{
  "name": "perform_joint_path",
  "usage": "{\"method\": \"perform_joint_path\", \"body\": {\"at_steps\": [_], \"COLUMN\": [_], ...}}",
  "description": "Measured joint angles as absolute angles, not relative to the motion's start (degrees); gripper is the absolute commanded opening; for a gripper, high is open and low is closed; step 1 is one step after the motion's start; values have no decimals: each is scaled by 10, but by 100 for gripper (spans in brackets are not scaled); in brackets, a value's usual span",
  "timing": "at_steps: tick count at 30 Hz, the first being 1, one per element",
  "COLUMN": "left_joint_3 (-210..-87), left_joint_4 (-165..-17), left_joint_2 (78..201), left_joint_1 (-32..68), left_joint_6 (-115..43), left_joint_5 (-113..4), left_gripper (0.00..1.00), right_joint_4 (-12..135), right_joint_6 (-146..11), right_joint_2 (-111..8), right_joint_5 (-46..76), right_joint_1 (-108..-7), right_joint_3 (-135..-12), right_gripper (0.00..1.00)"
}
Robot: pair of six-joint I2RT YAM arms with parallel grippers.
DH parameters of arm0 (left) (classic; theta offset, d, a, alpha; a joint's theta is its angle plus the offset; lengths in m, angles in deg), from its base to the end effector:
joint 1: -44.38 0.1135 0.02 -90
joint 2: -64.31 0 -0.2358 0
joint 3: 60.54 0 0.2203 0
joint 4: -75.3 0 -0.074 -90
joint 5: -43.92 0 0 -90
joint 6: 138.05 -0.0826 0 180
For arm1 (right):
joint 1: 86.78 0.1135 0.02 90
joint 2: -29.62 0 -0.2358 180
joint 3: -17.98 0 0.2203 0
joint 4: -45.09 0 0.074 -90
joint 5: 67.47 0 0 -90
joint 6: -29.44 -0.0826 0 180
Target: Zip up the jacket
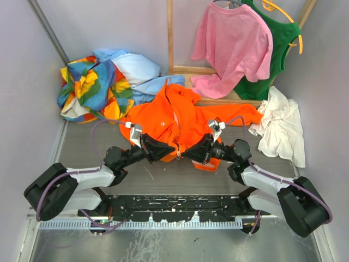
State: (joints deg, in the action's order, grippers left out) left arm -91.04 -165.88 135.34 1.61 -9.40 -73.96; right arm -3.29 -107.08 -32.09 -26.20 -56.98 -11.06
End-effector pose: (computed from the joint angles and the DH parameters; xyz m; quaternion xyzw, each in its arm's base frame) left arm 0.1561 -0.1970 0.2452 0.2178 0.5447 -0.6245 0.5156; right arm 0.1578 0.1619 0.2370 -0.2454 0.5920 0.6445 0.4170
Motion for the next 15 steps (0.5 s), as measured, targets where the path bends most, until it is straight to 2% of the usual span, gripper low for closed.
{"method": "perform_joint_path", "body": {"at_steps": [15], "left_joint_3": [-898], "left_joint_4": [-1622], "left_joint_2": [1322], "left_joint_1": [15], "left_joint_6": [-66], "left_joint_5": [-761], "left_gripper": [0], "right_joint_4": [0], "right_joint_6": [-1077], "right_joint_2": [-321], "right_joint_5": [-251], "right_joint_1": [-566], "right_joint_3": [-111], "right_gripper": [1]}}
